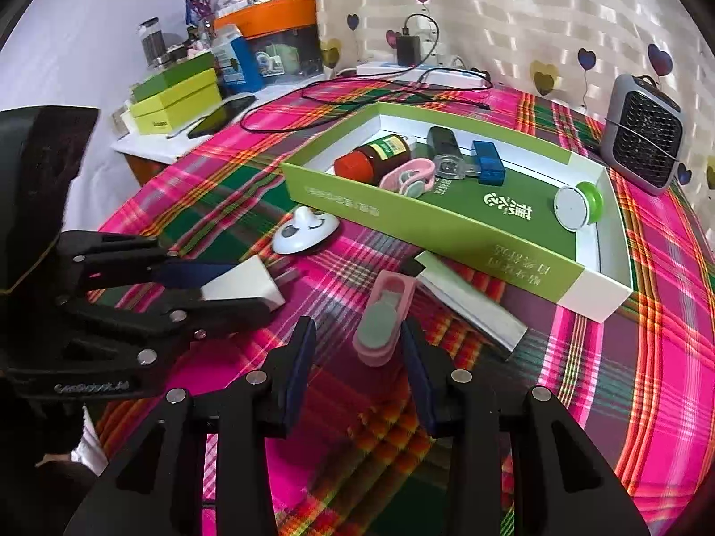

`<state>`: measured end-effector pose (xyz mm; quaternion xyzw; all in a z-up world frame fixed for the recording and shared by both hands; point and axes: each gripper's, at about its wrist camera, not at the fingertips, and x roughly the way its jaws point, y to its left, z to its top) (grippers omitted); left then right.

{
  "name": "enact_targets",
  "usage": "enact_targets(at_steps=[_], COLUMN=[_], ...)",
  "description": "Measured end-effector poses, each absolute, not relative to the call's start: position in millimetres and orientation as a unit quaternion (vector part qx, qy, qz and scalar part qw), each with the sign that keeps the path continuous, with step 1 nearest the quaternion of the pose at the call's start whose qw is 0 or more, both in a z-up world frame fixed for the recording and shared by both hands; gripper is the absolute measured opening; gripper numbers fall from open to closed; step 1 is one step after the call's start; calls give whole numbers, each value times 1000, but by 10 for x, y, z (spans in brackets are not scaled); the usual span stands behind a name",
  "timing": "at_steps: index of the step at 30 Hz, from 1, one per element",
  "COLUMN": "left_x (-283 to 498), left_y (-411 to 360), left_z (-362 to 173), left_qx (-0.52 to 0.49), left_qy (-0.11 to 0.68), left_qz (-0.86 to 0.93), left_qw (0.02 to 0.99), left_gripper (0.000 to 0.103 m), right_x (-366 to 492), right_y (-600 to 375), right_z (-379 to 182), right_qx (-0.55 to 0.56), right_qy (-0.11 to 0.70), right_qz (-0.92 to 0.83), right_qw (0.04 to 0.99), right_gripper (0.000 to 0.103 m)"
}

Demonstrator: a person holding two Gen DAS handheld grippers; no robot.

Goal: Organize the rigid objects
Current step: 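Grasp the pink-white device with the right tool while the left tool holds the white charger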

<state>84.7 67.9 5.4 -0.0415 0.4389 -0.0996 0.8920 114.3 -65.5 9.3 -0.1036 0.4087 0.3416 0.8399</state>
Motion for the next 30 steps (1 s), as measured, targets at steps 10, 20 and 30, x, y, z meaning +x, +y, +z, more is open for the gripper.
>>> enact_targets(at_steps=[10,20,30], left_x=[859,849,850], left_y=[682,657,661], left_z=[50,41,45], left_qx=[-47,-41,-41], left_qy=[435,431,431], left_qz=[-96,-86,-84], left_qw=[894,897,898], left_gripper=[33,33,33], right_x=[1218,1207,1222], right_y=[-581,-571,-569], right_z=[63,54,61], right_qx=[-115,-115,-110], right_qy=[417,417,418], right_qz=[292,284,273], right_qw=[853,856,859], right_gripper=[41,41,37])
